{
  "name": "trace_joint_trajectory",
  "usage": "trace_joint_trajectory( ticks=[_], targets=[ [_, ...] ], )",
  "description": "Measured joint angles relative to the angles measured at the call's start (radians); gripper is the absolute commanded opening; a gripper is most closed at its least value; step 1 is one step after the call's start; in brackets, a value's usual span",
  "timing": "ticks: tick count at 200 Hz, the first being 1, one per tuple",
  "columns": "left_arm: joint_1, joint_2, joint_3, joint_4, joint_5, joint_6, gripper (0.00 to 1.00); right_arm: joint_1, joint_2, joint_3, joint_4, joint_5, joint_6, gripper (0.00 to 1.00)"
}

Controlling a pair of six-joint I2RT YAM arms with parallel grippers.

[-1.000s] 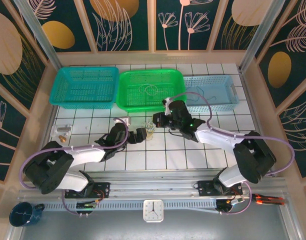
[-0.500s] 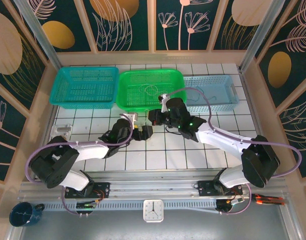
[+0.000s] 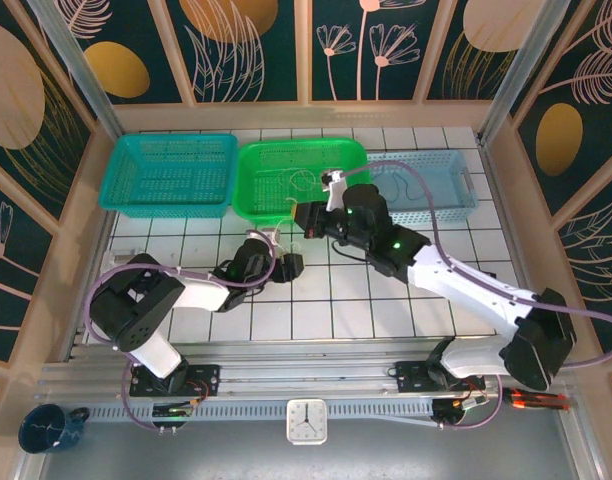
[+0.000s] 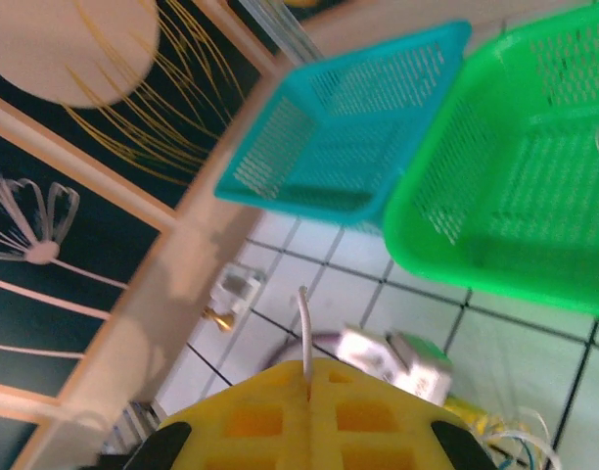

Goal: Untangle the cables

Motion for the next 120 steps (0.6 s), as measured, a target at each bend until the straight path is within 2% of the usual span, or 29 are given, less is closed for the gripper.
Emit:
trace_joint_trajectory(
  ticks=[33,120],
  targets=[
    [0.0,0.01,-0.035,0.051,0.0,-0.004,0.65,0.0,-0.041,0.058,0.003,0.01,-0.023,0.0],
    [0.0,0.01,-0.073,0.113,0.001,-0.009,0.6,-0.034,-0.096,0.193,0.118,0.048,-0.094,0.0]
  ],
)
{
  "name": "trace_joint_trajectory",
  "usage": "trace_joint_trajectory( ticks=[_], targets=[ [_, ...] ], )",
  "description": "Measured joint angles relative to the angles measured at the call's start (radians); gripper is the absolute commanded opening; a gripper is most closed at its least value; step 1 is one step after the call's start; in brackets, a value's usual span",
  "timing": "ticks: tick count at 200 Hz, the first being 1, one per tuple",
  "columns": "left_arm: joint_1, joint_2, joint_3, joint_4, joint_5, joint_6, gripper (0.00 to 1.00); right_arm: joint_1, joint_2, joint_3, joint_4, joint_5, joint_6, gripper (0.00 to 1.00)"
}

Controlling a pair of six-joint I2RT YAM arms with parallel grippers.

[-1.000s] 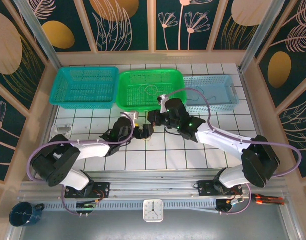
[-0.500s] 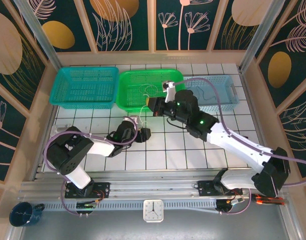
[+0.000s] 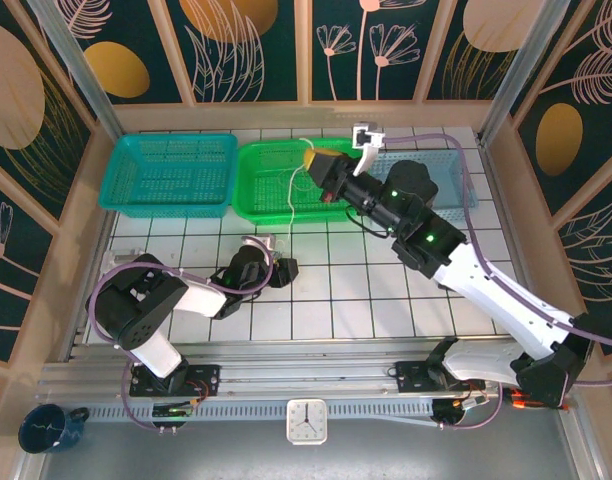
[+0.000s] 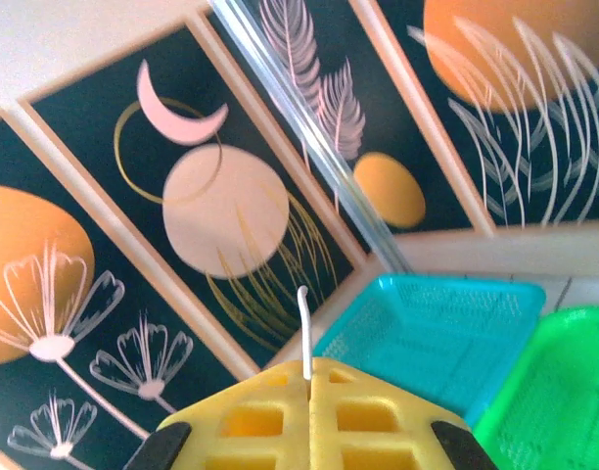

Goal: Untangle the cables

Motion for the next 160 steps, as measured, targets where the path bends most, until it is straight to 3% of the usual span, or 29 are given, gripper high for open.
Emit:
trace_joint_trajectory(
  ticks=[160],
  targets=[
    [0.0,-0.009,-0.021,0.017,0.006,-0.011,0.58,-0.167,0.031,0.264,0.277,0.059,-0.097,0.0]
  ],
)
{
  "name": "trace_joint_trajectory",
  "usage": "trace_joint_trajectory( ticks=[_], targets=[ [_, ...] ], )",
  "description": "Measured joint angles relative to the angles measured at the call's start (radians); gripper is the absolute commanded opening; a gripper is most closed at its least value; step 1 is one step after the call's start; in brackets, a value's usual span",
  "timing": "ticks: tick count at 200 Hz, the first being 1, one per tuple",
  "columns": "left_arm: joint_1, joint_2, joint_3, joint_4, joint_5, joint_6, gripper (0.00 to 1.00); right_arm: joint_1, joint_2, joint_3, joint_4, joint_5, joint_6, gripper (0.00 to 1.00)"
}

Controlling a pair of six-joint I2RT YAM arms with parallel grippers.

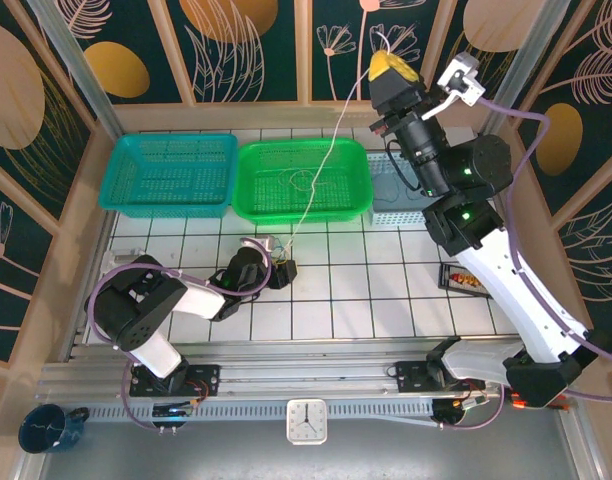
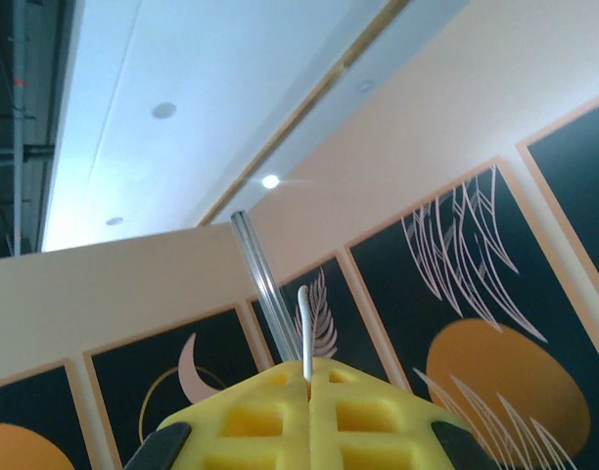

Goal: Untangle the cables

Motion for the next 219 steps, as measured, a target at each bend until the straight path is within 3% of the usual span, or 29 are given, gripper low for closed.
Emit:
trace_joint_trajectory(
  ticks=[32,129,219],
  targets=[
    [0.0,-0.001,-0.008,0.013,0.001,0.0,0.6,-0.002,0.013,0.029,0.022,-0.01,0.019,0.0],
    [0.0,-0.181,-0.058,-0.1,0.063,0.038,0.99,-0.001,0.02,-0.131,0.011,-0.136,0.155,0.0],
    [0.0,-0.307,-0.05,-0.218,0.019,0.137,0.99,0.034,0.02,-0.142,0.005,-0.179,0.163,0.0]
  ],
)
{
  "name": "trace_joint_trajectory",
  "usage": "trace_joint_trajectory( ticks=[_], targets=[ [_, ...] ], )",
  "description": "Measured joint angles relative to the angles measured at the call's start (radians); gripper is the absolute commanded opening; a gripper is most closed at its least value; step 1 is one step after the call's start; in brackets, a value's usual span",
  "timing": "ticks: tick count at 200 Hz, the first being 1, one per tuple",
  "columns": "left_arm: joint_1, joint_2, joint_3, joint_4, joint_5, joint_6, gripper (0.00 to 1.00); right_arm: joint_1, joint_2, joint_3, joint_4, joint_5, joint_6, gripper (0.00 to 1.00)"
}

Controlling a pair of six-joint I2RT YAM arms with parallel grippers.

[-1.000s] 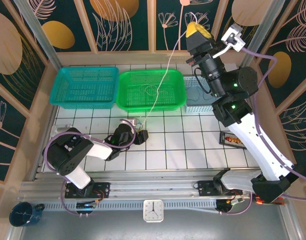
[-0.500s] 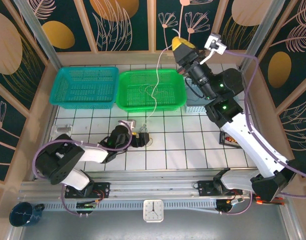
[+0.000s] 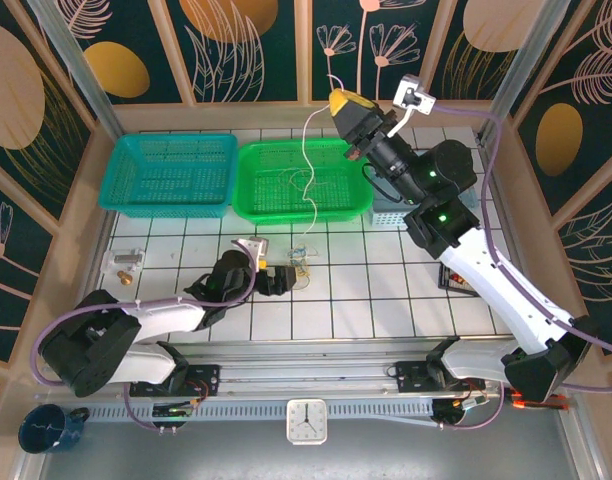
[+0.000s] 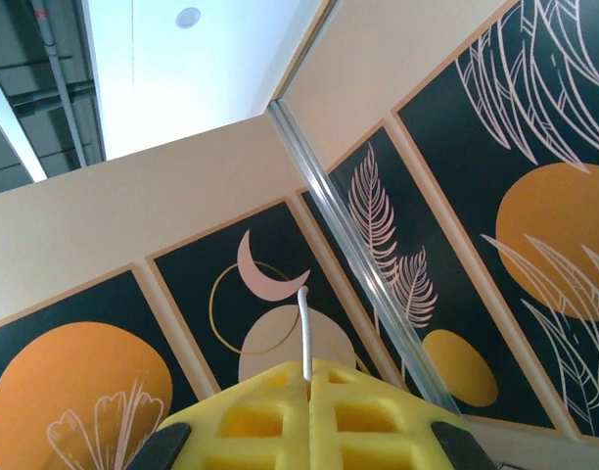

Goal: Untangle the cables

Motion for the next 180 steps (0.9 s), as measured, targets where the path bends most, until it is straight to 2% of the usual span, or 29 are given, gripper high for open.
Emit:
trace_joint_trajectory(
  ticks=[52,74,121,180],
  targets=[
    [0.0,0.1,0.134,-0.01,-0.048,0.053,0.98,0.033,0.0,0.0,-0.001,-0.008,0.0,0.0],
    [0.0,0.162,0.194,-0.005,-0.057,0.072,0.93,0.045,0.0,0.001,-0.004,-0.009,-0.001,0.0],
    [0.0,0.282,0.267,0.033,-0.08,0.098,0.7,0.059,0.03,0.069,-0.027,-0.012,-0.002,0.0],
    [0.0,0.363,0.219,0.108,-0.079,0.077,0.35,0.061,0.085,0.275,-0.064,-0.017,-0.04,0.0]
  ],
)
